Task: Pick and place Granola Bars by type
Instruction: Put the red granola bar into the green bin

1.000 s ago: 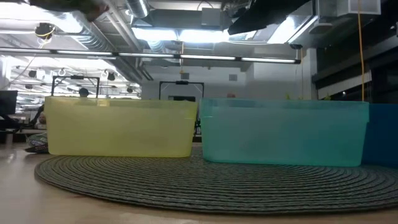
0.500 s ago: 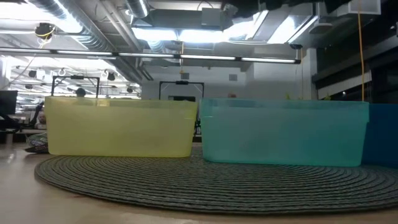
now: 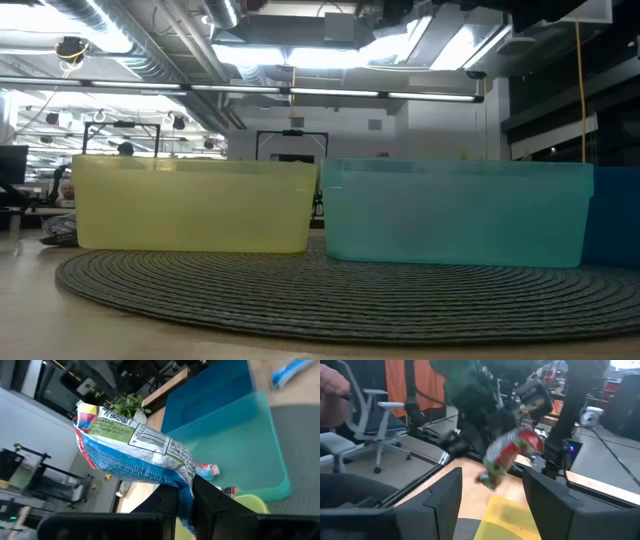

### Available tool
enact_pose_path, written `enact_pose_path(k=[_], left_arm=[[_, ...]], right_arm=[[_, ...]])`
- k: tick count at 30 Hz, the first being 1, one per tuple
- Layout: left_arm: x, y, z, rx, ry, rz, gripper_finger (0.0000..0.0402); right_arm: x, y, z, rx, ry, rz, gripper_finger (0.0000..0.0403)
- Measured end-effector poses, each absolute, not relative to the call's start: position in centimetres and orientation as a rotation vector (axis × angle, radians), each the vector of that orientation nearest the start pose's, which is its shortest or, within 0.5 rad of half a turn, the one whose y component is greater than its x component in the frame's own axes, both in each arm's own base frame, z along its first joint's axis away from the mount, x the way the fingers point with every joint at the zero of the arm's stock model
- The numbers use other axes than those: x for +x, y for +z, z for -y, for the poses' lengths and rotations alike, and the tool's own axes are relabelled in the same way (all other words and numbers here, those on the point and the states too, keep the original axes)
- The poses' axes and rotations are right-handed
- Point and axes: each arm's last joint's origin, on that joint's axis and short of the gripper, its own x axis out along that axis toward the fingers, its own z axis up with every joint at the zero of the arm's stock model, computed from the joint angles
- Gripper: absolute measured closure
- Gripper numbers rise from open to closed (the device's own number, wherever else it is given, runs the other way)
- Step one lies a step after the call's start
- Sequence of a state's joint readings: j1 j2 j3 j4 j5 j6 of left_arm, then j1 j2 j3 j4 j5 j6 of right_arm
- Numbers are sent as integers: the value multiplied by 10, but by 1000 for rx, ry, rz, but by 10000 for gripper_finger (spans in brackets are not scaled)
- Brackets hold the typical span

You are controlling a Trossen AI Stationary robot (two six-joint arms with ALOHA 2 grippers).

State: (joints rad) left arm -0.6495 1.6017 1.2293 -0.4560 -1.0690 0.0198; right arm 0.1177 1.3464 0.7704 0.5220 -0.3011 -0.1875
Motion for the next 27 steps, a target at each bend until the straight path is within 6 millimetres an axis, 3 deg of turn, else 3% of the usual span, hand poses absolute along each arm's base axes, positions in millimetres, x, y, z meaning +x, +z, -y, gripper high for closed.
enact_pose_path(k=[12, 27], left_arm=[[293, 241, 197, 754, 437, -572, 375], [293, 239, 205, 782, 498, -521, 375]], right_arm=[[317, 252, -44, -120, 396, 29, 80], [364, 241, -50, -26, 485, -17, 72]])
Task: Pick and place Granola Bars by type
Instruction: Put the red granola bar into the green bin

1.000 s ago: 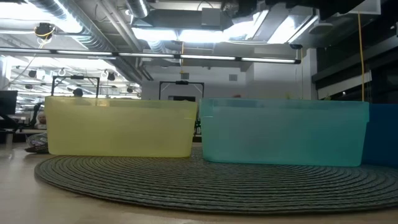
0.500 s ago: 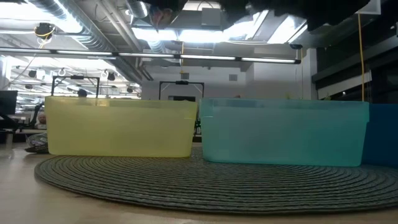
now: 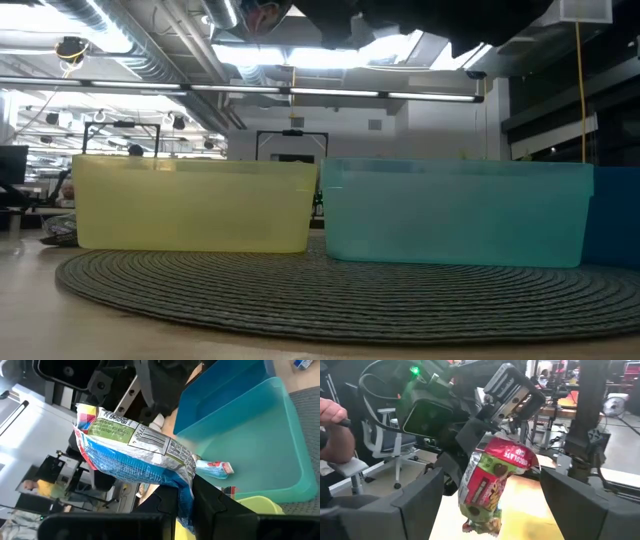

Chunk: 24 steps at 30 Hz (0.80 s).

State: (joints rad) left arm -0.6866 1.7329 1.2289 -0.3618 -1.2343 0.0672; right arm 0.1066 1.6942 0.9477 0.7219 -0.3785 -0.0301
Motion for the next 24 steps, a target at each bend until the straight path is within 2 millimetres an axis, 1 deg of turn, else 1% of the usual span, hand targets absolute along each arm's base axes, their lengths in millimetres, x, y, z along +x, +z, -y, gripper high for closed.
enact_pose_path(k=[3, 7, 10, 14, 20, 24], left_arm=[[293, 239, 205, 778, 495, -521, 375], [293, 239, 205, 768, 498, -518, 375], [293, 239, 205, 762, 499, -517, 375], [293, 239, 205, 755, 501, -514, 375], [293, 239, 205, 753, 501, -514, 375], [293, 239, 205, 747, 489, -517, 375]], right_arm=[[369, 241, -51, -27, 503, -14, 72], [369, 241, -51, -32, 506, -15, 73], [369, 241, -52, -34, 506, -14, 87], [369, 241, -52, -42, 530, -9, 130], [369, 241, -52, -42, 531, -9, 214], [369, 241, -52, -42, 533, -10, 262]])
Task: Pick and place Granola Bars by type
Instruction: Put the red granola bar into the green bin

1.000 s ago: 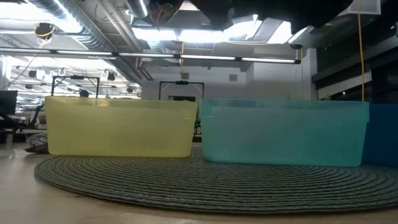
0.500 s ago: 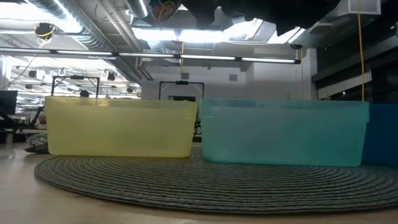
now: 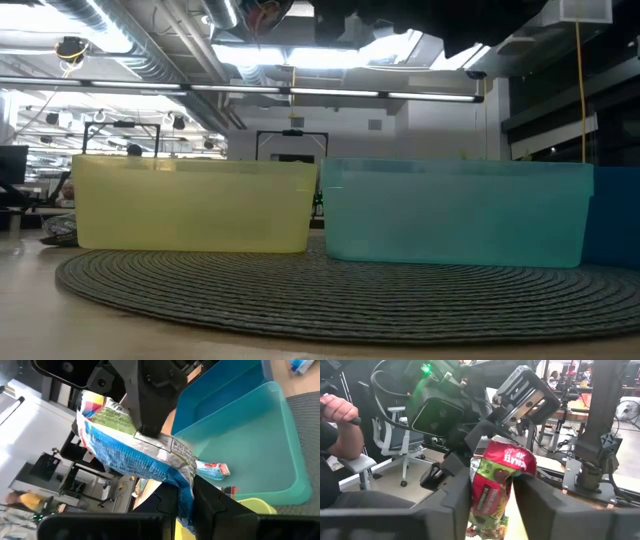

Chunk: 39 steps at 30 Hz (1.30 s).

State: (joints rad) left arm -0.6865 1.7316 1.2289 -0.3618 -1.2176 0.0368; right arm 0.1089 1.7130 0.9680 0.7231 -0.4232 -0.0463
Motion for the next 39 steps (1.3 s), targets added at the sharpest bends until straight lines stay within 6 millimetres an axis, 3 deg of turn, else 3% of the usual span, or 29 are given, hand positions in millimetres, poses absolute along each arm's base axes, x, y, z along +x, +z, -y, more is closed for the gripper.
enact_pose_path(k=[6, 11, 19, 24, 31, 39], left_arm=[[293, 239, 205, 732, 446, -531, 372], [287, 243, 210, 768, 438, -522, 343], [262, 271, 219, 699, 398, -444, 274], [246, 272, 226, 652, 401, -419, 250], [232, 266, 230, 590, 395, -430, 247], [224, 259, 230, 560, 396, -438, 256]], right_arm=[[369, 240, -52, -50, 534, -13, 316], [369, 241, -52, -55, 530, -5, 344], [369, 241, -51, -77, 526, -6, 353], [360, 247, -50, -71, 527, -87, 354], [326, 277, -44, -88, 429, -234, 354], [267, 320, -34, -42, 304, -317, 354]])
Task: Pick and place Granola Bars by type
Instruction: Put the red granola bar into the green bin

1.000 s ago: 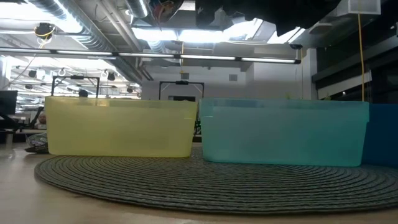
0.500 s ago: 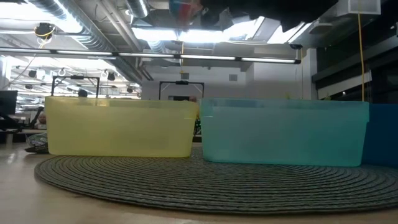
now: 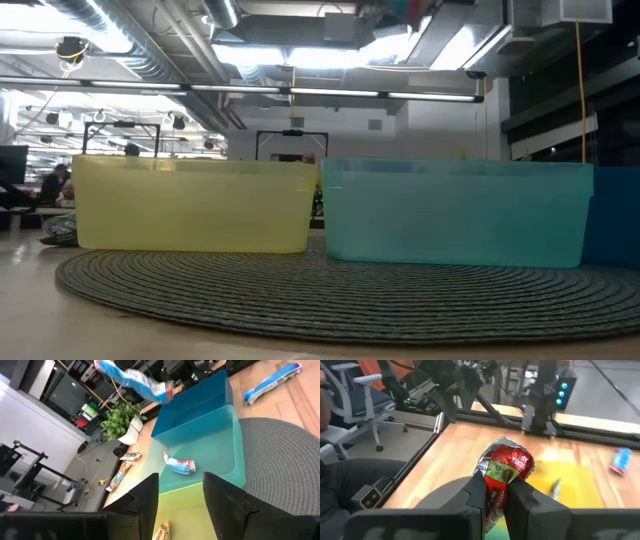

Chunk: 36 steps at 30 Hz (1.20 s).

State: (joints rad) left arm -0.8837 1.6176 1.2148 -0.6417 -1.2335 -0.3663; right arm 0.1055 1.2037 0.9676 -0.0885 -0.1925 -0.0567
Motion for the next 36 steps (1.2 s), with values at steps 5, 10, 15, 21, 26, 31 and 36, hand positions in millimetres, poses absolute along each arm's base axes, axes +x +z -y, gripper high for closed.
enact_pose_path(k=[5, 10, 15, 21, 26, 31, 36], left_arm=[[225, 260, 230, 543, 403, -434, 258], [225, 260, 230, 544, 403, -434, 258], [224, 259, 229, 556, 403, -441, 258], [224, 259, 229, 557, 403, -441, 258], [226, 259, 227, 559, 412, -446, 258], [231, 259, 221, 574, 428, -458, 258], [236, 258, 215, 573, 438, -481, 258]], right_arm=[[245, 329, -30, -30, 223, -356, 354], [239, 331, -28, -31, 183, -372, 354], [238, 326, -26, -9, 98, -421, 354], [231, 326, -24, 60, 55, -454, 354], [227, 324, -22, 114, -22, -487, 354], [224, 318, -18, 151, -165, -540, 354], [219, 312, -16, 154, -255, -602, 354]])
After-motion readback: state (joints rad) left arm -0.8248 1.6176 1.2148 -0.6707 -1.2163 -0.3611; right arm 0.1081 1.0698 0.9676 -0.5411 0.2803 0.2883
